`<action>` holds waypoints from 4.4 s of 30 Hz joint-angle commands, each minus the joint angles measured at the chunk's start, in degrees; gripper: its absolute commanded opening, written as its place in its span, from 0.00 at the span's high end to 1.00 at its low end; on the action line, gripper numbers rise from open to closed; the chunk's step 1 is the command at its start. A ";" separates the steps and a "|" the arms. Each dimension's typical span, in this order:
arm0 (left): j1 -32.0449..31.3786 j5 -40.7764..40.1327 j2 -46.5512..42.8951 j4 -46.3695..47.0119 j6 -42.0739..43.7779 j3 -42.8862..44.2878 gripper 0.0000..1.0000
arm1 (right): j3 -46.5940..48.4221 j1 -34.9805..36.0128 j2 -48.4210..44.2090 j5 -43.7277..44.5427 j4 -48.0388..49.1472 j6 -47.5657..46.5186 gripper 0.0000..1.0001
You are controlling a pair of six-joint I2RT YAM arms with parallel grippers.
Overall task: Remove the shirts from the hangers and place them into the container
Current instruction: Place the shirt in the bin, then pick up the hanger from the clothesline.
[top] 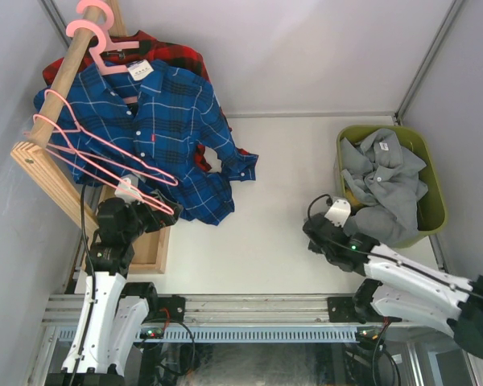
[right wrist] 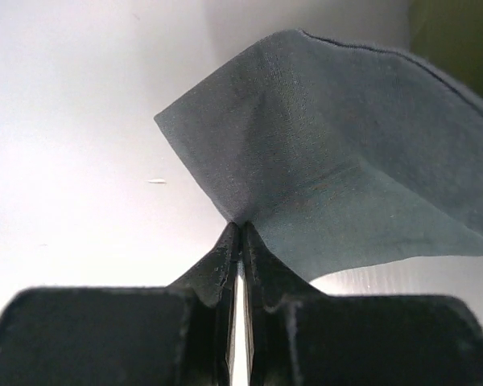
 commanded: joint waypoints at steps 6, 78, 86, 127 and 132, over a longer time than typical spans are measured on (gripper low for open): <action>-0.22 0.22 -0.03 1.27 1.34 -0.01 0.00 | 8.19 0.56 -15.86 0.55 -3.00 -7.26 1.00; -0.51 -0.80 -0.91 1.30 1.29 0.16 0.00 | 17.31 -56.21 6.66 -30.89 6.41 -25.76 1.00; -0.51 -13.58 -0.31 -4.00 -0.22 2.23 0.00 | 17.36 -58.48 -2.85 -30.33 3.06 -27.18 0.68; 15.38 0.11 -1.51 -10.21 -1.66 3.46 0.00 | 55.29 -17.40 28.29 -58.83 37.79 -30.36 0.09; 15.34 7.53 -3.58 -8.90 -2.43 1.50 0.00 | 74.58 -16.66 41.93 -61.74 34.14 -30.36 0.09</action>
